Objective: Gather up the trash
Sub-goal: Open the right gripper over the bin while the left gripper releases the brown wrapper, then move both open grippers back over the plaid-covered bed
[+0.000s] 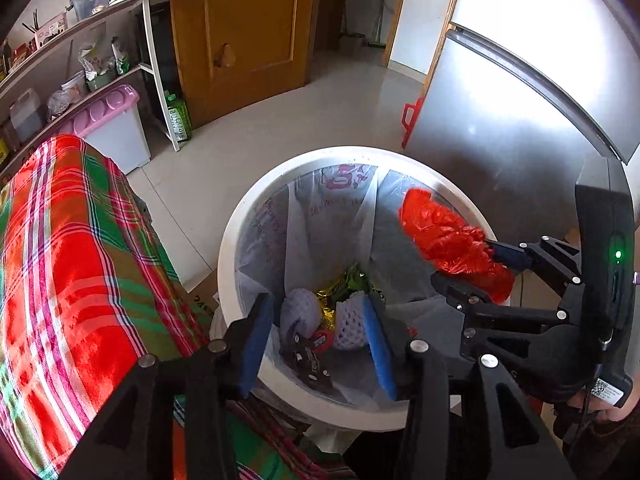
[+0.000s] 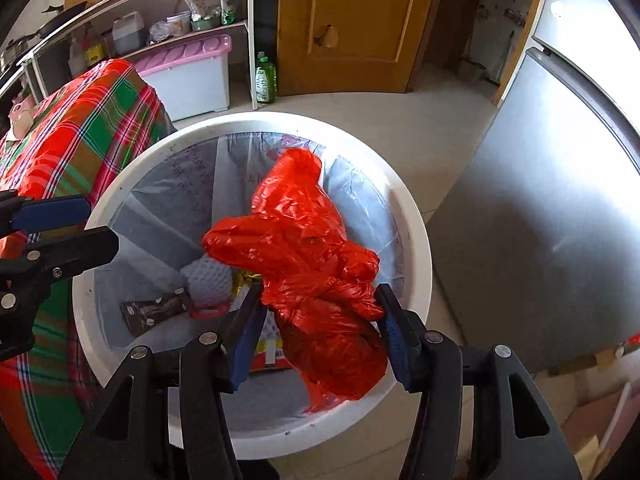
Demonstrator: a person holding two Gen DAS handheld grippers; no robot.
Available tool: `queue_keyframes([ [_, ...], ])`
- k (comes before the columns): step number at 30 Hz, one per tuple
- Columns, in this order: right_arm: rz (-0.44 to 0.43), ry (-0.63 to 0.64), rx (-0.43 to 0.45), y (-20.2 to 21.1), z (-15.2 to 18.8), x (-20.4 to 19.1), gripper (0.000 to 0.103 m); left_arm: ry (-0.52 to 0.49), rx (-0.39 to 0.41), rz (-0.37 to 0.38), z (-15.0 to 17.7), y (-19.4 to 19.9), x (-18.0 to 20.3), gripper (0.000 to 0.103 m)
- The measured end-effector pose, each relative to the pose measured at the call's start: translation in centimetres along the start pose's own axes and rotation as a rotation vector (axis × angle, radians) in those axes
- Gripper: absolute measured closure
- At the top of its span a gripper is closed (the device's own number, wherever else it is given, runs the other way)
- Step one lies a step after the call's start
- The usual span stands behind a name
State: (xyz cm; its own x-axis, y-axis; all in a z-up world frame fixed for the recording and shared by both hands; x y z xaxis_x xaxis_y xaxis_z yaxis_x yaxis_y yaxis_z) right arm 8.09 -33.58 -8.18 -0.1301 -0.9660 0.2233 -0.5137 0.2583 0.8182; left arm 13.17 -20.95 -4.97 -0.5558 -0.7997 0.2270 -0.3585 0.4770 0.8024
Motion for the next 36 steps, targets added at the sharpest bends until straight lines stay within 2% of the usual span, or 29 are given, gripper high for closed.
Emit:
queue_keyframes([
  [1,-0.006,-0.002,-0.001,-0.1,0.1,0.0,0.046,0.001,0.002,-0.003,0.0,0.0,-0.1,0.043],
  [2,-0.013,-0.002,-0.003,-0.1,0.2,0.1,0.045,0.006,0.004,-0.003,0.0,0.0,-0.1,0.042],
  [12,-0.024,-0.017,0.025,0.9,0.2,-0.2,0.043,0.032,0.039,-0.017,0.2,1.5,-1.2,0.041],
  [24,-0.048,-0.065,0.126,4.8,-0.8,-1.1,0.043,0.069,0.145,-0.072,1.3,6.9,-2.9,0.033],
  [28,-0.076,-0.072,0.166,6.3,-1.3,-2.0,0.043,0.106,0.180,-0.082,2.0,9.1,-4.3,0.033],
  [36,-0.159,-0.021,0.249,9.3,-2.9,-6.3,0.043,0.186,0.250,-0.170,4.3,13.4,-8.6,0.030],
])
Point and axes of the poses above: each gripper's, at about its wrist camera, not at the fingertips, and y roughly against the way its jaws point, x to its right, z to its underside, the point moved 1 cm from there along -y, roughly the way its jaws point, and after that the axes turned 9 degrees about z, right-handed, at the moved point
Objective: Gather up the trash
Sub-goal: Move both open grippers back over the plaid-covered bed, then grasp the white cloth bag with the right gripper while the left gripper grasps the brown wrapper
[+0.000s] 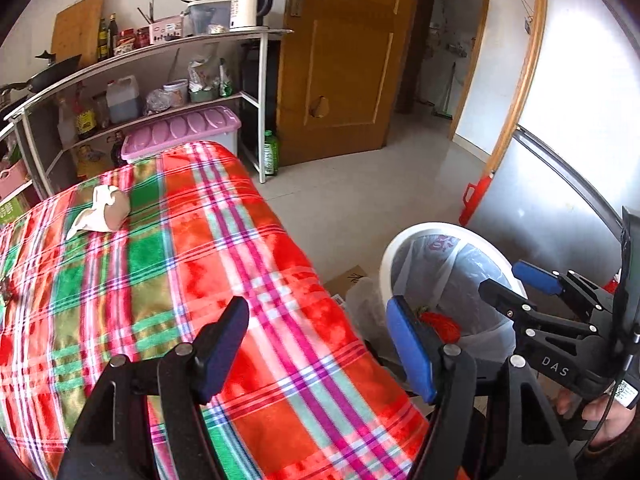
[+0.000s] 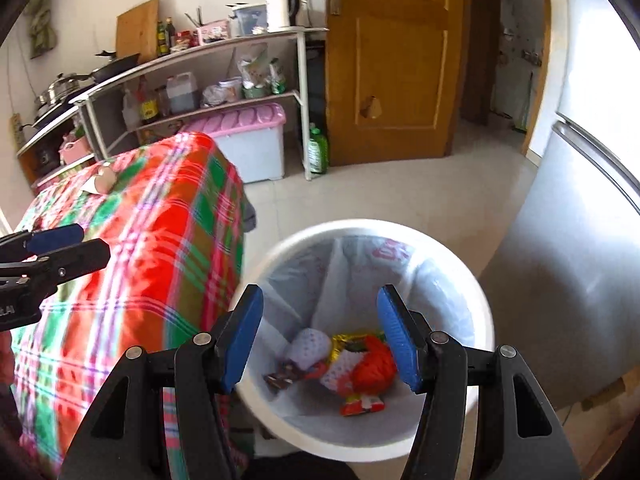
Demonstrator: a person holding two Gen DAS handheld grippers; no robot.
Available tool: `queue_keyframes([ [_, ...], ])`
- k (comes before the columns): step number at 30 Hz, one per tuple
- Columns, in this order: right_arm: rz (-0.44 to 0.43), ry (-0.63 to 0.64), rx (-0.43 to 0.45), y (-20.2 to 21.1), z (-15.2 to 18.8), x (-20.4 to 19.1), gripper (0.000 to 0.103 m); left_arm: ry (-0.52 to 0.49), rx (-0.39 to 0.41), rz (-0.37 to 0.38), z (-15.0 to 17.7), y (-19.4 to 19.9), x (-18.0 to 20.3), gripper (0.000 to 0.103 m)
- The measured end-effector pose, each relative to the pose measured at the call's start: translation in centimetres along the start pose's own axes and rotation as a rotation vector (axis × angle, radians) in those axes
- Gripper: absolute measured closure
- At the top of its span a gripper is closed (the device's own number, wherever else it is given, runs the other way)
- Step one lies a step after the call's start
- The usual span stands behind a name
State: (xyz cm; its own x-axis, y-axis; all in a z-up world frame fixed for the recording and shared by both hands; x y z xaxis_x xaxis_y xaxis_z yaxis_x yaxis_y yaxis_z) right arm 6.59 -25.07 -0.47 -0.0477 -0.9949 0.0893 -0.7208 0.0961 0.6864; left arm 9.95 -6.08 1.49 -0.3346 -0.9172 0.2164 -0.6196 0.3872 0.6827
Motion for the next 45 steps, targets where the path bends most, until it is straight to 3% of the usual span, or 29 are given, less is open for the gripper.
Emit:
queue_keyframes([
  [13,-0.161,0.153,0.066,0.5,-3.7,-11.3,0.043,0.206,0.068,-0.176,2.2,5.5,-11.8,0.027],
  [28,-0.315,0.292,0.058,-2.0,-8.1,-23.6,0.043,0.407,0.114,-0.352,4.5,10.7,-25.4,0.026],
  [45,-0.350,0.374,0.029,-8.7,-12.2,-33.4,0.043,0.536,0.074,-0.443,5.0,9.9,-34.9,0.026],
])
Point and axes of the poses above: each gripper's, at about its wrist camera, not at the fingertips, and y roughly against the way its jaws point, x to its right, z to its underside, the point moved 1 cm from there along -y, roughly the way its jaws point, and after that the axes turned 9 degrees about z, right-handed, at the moved point
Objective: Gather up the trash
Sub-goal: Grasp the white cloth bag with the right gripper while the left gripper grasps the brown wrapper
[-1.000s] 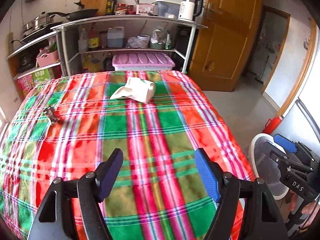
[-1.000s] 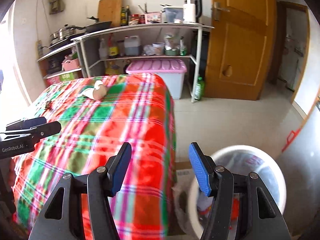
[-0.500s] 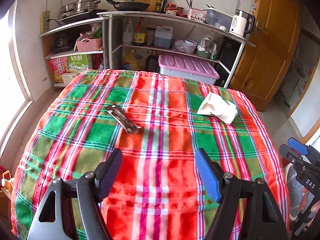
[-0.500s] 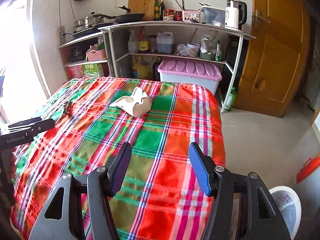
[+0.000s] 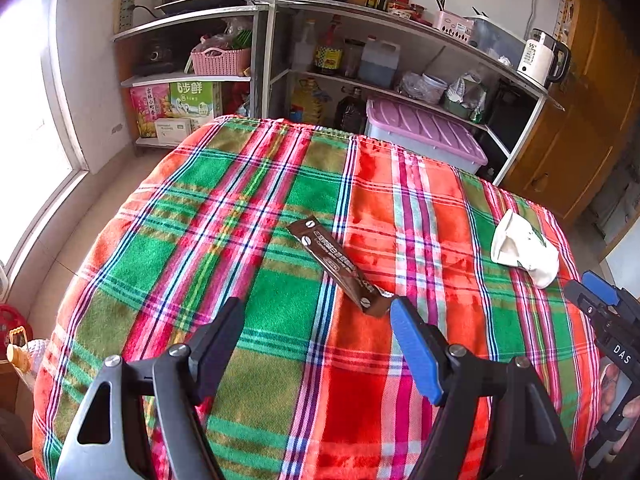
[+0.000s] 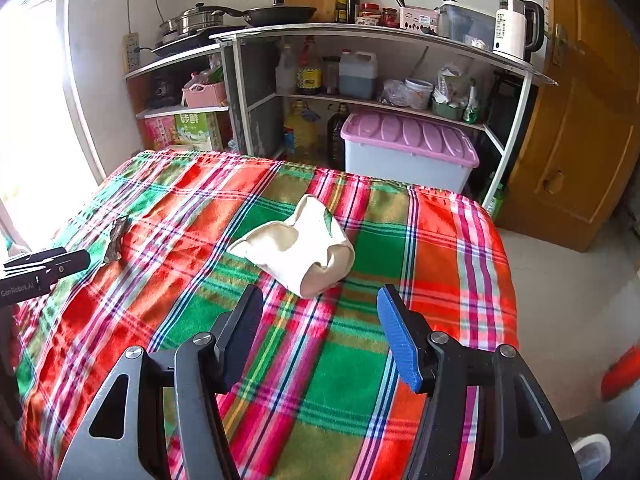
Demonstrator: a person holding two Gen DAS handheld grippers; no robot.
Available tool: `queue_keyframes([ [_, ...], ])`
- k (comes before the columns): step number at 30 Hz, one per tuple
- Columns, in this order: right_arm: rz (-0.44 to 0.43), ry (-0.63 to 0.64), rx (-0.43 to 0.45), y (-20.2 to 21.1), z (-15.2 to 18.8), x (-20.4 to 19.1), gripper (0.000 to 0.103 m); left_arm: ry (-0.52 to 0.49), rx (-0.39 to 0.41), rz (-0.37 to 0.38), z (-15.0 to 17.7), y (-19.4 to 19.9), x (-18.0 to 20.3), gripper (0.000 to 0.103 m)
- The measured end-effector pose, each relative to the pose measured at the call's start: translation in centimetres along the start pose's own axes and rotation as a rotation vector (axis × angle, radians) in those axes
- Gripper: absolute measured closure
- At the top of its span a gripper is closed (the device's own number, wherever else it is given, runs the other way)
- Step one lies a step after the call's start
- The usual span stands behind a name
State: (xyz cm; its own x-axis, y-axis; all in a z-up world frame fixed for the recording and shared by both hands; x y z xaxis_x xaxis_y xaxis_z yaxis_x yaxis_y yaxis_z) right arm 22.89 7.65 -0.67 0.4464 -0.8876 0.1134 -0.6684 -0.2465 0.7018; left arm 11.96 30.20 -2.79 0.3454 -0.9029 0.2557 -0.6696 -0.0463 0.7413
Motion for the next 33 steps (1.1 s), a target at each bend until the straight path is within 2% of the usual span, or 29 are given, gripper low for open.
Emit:
queue_keyframes([
  [6,0.000,0.003,0.002,-2.3,-1.7,0.1,0.043,0.010,-0.009,0.002,-1.0,-1.6,-0.1,0.026],
  [13,-0.034,-0.053,-0.054,-5.6,-2.9,0.7,0.043,0.031,-0.042,-0.004,-1.3,-3.4,-0.4,0.026],
  [21,-0.057,-0.044,-0.090,-7.5,-2.9,0.4,0.043,0.022,-0.016,-0.017,-1.3,-3.9,-0.1,0.026],
  [23,-0.071,-0.056,-0.094,-7.6,-2.8,0.3,0.043,0.010,-0.015,-0.032,-1.3,-3.9,0.0,0.028],
  [28,-0.080,-0.099,-0.098,-7.8,-2.6,0.2,0.043,-0.015,-0.008,-0.052,-1.4,-4.0,0.1,0.045],
  [33,-0.098,-0.113,-0.093,-7.6,-2.4,0.1,0.053,-0.018,0.007,-0.044,-1.4,-3.9,0.1,0.059],
])
Point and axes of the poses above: each gripper's, at about its wrist camera, not at the fingertips, and y roughly against the way its jaws point, x to its right, z to its underside, the point moved 1 cm from there along -y, roughly the way its jaws point, and after that the axes turned 9 degrees about z, right-handed, at the moved point
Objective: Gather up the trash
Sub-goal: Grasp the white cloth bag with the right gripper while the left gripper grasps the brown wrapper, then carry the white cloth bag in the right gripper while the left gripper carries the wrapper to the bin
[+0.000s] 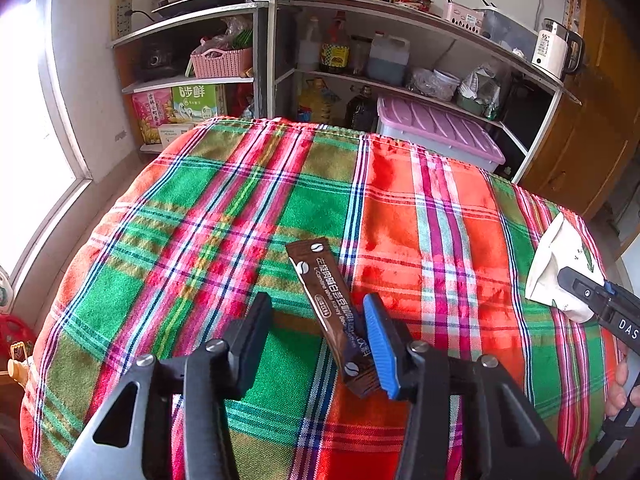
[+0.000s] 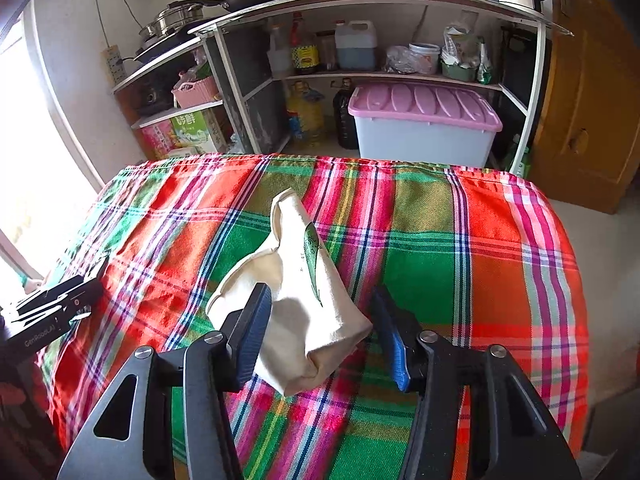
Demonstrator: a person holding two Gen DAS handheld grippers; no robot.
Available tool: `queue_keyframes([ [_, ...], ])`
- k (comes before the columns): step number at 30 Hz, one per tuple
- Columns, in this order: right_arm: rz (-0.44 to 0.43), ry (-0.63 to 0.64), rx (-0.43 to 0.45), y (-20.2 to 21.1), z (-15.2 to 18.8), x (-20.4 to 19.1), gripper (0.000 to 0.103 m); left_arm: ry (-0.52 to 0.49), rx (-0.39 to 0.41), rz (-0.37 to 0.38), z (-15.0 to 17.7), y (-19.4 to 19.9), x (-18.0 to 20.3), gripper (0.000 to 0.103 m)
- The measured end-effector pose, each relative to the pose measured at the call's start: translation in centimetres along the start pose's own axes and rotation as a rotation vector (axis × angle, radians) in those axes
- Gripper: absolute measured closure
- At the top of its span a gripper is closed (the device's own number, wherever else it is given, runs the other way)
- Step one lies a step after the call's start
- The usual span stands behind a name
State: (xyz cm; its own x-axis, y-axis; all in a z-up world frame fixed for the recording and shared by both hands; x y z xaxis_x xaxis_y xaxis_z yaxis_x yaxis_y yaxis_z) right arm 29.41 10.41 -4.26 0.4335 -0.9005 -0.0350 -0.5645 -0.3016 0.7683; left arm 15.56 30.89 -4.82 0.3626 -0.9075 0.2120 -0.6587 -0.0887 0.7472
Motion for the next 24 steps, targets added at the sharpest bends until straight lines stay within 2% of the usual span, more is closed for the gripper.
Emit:
queue_keyframes([
  [3,0.013,0.007,0.008,0.2,0.1,-0.3,0.054,0.001,0.003,0.013,0.0,0.0,0.0,0.074],
  [6,0.017,-0.003,0.014,0.3,0.3,-0.3,0.057,0.006,0.005,0.020,0.0,0.0,-0.1,0.081],
  [14,0.019,-0.022,0.026,0.7,0.3,0.1,0.069,0.012,0.008,0.031,0.1,0.2,-0.3,0.082],
  [24,0.026,-0.012,0.048,1.9,0.5,-0.3,0.073,0.032,0.008,0.076,0.5,1.0,0.0,0.082],
])
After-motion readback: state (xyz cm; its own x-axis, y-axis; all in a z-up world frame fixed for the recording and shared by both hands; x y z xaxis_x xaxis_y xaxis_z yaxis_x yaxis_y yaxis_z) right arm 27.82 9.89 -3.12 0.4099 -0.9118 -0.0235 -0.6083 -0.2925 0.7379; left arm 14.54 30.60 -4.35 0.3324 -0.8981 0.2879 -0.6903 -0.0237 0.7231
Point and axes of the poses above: each gripper's, at about its wrist camera, not at the fingertips, and y roughly against the way its jaws point, x to its right, z to its underside, the point moved 1 cm from there along -y, roughly the way its jaws point, and after that the axes turned 9 degrees about z, right-handed, at the moved point
